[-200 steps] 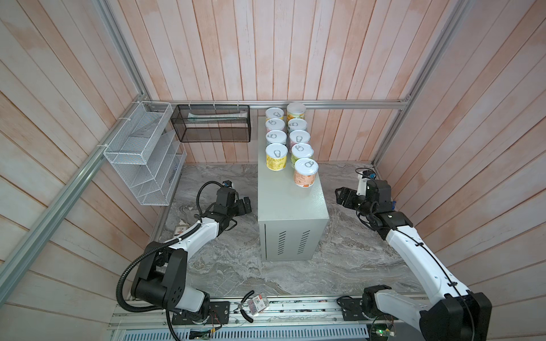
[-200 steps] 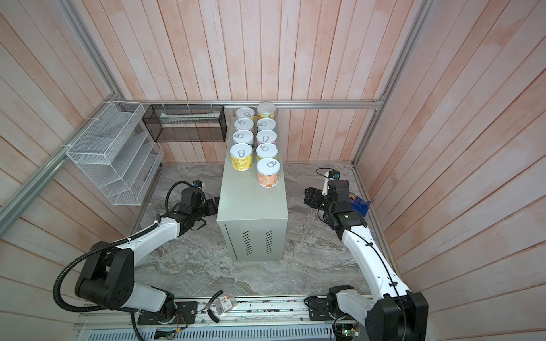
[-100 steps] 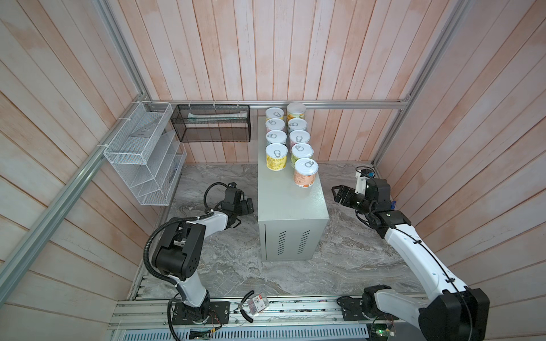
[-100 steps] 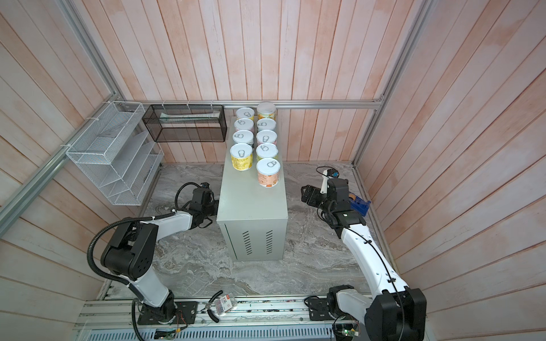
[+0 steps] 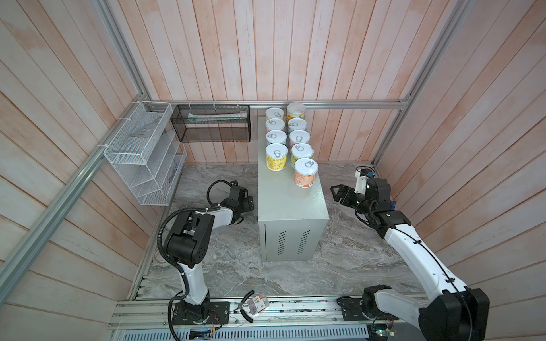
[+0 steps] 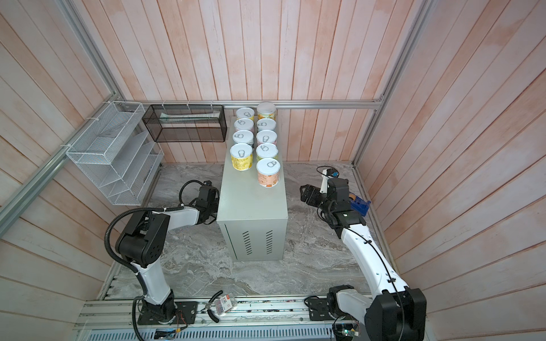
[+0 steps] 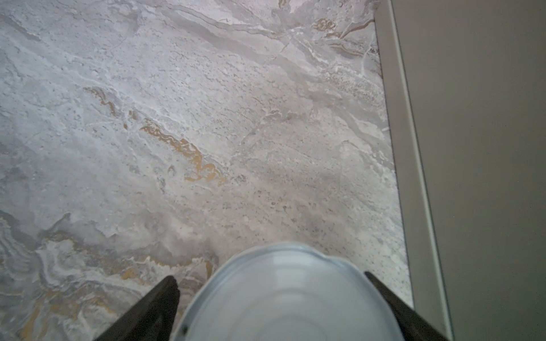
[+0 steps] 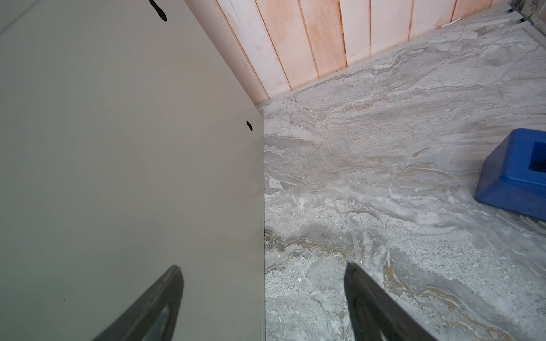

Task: Place and organize the canned foods onto the counter
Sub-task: 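Close the left gripper on the pale-blue floor can and lift it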

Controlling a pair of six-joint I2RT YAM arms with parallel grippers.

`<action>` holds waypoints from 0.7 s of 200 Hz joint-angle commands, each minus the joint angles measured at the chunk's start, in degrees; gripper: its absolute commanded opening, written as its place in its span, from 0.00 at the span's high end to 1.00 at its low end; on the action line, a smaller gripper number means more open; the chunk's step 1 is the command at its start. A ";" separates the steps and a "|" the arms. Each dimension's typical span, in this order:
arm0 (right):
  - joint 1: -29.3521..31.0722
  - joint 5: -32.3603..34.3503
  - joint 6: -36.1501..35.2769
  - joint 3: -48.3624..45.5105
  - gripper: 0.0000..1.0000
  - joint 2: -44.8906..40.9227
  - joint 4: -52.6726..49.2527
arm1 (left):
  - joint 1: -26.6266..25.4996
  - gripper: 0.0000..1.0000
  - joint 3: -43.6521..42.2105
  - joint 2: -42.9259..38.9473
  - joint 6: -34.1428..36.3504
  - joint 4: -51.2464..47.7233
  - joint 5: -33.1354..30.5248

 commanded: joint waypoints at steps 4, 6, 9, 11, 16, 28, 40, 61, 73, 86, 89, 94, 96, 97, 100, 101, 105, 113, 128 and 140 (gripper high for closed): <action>-0.28 -0.55 0.07 -0.88 0.16 -0.51 1.40 | -0.74 0.06 2.24 1.65 0.28 -0.67 -2.52; -0.30 -0.60 0.05 -0.87 0.16 -0.50 1.40 | -0.74 0.06 2.32 1.79 0.28 -0.76 -2.56; -0.29 -0.61 -0.03 -0.87 0.16 -0.48 1.42 | -0.81 0.06 2.48 1.88 0.28 -0.91 -2.64; -0.30 -0.55 -0.04 -0.87 0.16 -0.45 1.42 | -0.83 0.06 2.56 1.98 0.28 -1.06 -2.66; -0.31 -0.51 -0.09 -0.90 0.16 -0.40 1.36 | -0.90 0.06 2.79 2.18 0.26 -1.35 -2.75; -0.31 -0.58 -0.20 -0.89 0.16 -0.33 1.34 | -1.09 0.06 2.93 2.32 0.37 -1.72 -2.84; -0.29 -0.61 -0.21 -1.09 0.16 -0.35 1.51 | -1.35 0.06 2.98 2.49 0.39 -1.94 -3.10; -0.29 -0.66 -0.30 -1.24 0.16 -0.34 1.47 | -1.76 0.06 3.37 2.89 0.30 -2.83 -3.49; -0.31 -0.60 -0.43 -1.40 0.16 -0.40 1.51 | -1.78 0.06 3.82 3.24 -0.03 -3.42 -3.68; -0.31 -0.45 -0.49 -1.57 0.16 -0.50 1.48 | -1.80 0.06 4.18 3.56 -0.43 -3.99 -3.97; -0.30 -0.43 -0.62 -1.71 0.16 -0.48 1.50 | -1.79 0.06 4.33 3.63 -0.44 -4.04 -3.98; -0.31 -0.44 -0.66 -1.71 0.16 -0.47 1.45 | -1.80 0.06 4.26 3.80 -0.62 -4.11 -3.95; -0.31 -0.44 -0.72 -1.72 0.16 -0.49 1.50 | -1.78 0.06 4.39 3.85 -0.63 -4.13 -3.98; -0.31 -0.44 -0.73 -1.69 0.16 -0.45 1.50 | -1.79 0.06 4.41 3.90 -0.66 -4.17 -3.98; -0.28 -0.48 -0.74 -1.80 0.16 -0.49 1.49 | -1.80 0.06 4.52 4.01 -0.74 -4.33 -4.07; -0.29 -0.46 -0.74 -1.82 0.16 -0.49 1.50 | -1.80 0.06 4.56 4.02 -0.76 -4.36 -4.07; -0.31 -0.45 -0.74 -1.84 0.16 -0.45 1.49 | -1.76 0.07 4.82 4.18 -0.78 -4.60 -4.09; -0.24 -0.46 -0.83 -1.97 0.16 -0.50 1.50 | -1.77 0.08 5.31 4.60 -0.78 -5.15 -4.12; -0.26 -0.28 -0.83 -2.19 0.16 -0.50 1.62 | -1.80 0.11 6.38 5.41 -0.93 -6.29 -4.16; -0.30 -0.26 -0.83 -2.28 0.16 -0.39 1.61 | -1.73 0.17 6.69 5.70 -0.97 -6.72 -4.16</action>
